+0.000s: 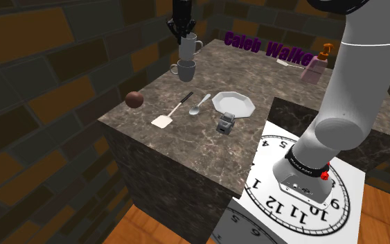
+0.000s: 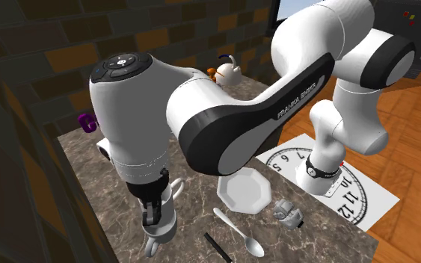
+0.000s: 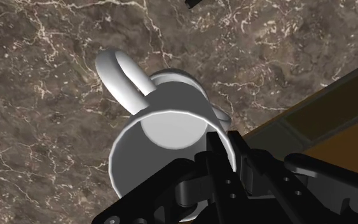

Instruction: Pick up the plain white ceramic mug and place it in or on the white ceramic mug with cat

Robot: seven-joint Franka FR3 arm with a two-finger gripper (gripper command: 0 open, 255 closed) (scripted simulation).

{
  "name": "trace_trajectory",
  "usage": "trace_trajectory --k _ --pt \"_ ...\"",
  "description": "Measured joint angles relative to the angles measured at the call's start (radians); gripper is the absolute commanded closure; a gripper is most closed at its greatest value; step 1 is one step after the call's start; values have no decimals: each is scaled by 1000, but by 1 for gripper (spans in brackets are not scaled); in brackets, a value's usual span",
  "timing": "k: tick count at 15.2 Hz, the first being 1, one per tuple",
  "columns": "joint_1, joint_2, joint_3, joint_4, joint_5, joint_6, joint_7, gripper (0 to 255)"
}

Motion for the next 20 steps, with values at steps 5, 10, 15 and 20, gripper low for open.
trace_trajectory --k 5,10,15,20 --pt "0 8 0 -50 -1 58 3 255" --pt "0 11 0 -64 -2 78 4 255" --pt "0 12 0 -66 -2 79 4 0" --pt "1 7 0 -57 -1 65 4 0"
